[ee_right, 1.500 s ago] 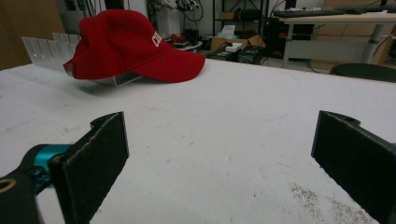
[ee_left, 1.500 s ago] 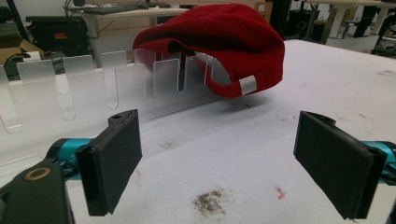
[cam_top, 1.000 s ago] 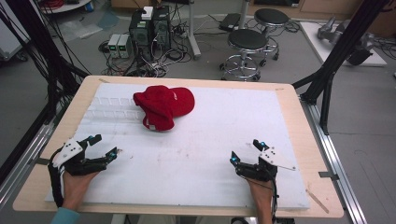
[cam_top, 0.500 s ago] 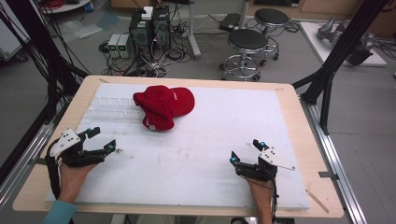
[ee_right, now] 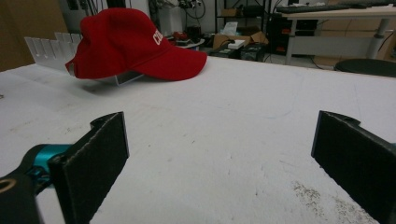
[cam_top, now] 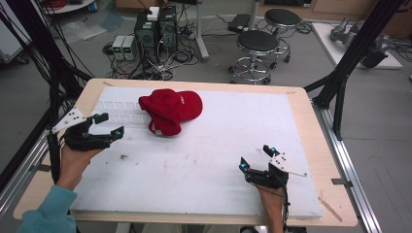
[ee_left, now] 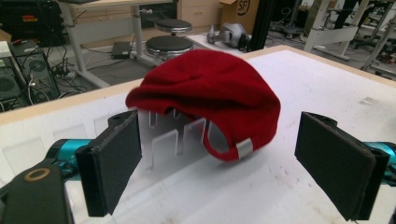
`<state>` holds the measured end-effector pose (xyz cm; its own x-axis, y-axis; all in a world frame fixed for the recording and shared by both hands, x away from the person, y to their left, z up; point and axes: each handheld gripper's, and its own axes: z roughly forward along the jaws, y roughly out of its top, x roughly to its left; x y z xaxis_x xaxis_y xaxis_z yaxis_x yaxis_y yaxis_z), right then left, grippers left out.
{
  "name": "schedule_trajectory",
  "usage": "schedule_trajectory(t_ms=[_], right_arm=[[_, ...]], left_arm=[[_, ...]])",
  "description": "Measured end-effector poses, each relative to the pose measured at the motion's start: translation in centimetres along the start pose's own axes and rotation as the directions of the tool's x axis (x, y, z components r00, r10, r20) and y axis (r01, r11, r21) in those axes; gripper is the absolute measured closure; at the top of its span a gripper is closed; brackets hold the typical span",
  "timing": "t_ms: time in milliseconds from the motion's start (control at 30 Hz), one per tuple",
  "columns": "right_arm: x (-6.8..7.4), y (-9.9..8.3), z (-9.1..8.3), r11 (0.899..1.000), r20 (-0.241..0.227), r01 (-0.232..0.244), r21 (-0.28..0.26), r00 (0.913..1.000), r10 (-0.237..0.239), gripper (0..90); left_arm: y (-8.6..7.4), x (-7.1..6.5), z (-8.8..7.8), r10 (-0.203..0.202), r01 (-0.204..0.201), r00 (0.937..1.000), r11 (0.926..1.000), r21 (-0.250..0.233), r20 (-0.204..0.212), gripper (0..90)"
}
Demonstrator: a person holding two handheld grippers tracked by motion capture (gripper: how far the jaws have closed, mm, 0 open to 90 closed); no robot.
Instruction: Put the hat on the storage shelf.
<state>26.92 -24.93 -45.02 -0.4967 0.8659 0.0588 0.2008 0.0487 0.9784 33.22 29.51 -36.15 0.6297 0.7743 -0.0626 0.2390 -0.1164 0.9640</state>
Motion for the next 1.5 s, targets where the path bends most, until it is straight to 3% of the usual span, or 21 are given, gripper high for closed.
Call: schedule_trajectory(t_ms=[400,600,800,867,1133,1200,1333,1500], right_arm=[[0.0,0.0,0.0,1.0,-0.001,0.0,0.001,1.0,0.0,2.9],[0.0,0.0,0.0,1.0,-0.002,-0.003,0.004,1.0,0.003,2.9],[0.0,0.0,0.1,1.0,-0.003,0.002,0.003,1.0,-0.002,2.9],[0.0,0.0,0.1,1.0,-0.003,0.001,0.003,1.0,-0.001,2.9],[0.0,0.0,0.1,1.0,-0.007,-0.002,0.007,1.0,0.002,2.9],[0.0,0.0,0.0,1.0,-0.006,-0.004,0.008,1.0,0.004,2.9],[0.1,0.0,0.1,1.0,-0.003,-0.001,0.008,1.0,0.001,2.9],[0.0,0.0,0.0,1.0,-0.008,-0.003,0.006,1.0,0.003,2.9]], left_arm=[[4.4,0.2,3.2,0.028,-0.029,0.9995,0.9971,0.07,0.015,14.5],[5.7,0.1,5.5,-0.014,0.011,0.9994,0.9956,0.094,0.033,14.4],[5.9,0.3,7.5,-0.058,0.053,0.9975,0.992,0.115,0.04,14.0],[6.1,0.2,8.3,-0.052,0.048,0.998,0.9913,0.123,0.036,14.0],[5.8,0.0,11.5,-0.055,0.047,0.998,0.9768,0.209,0.031,13.9],[5.4,0.1,12.2,-0.072,0.063,0.9969,0.9709,0.231,0.032,13.9],[5.0,0.3,13.0,-0.095,0.09,0.9955,0.9675,0.236,0.009,14.7],[4.1,0.4,13.9,-0.07,0.071,0.9975,0.9471,0.313,-0.014,15.3]])
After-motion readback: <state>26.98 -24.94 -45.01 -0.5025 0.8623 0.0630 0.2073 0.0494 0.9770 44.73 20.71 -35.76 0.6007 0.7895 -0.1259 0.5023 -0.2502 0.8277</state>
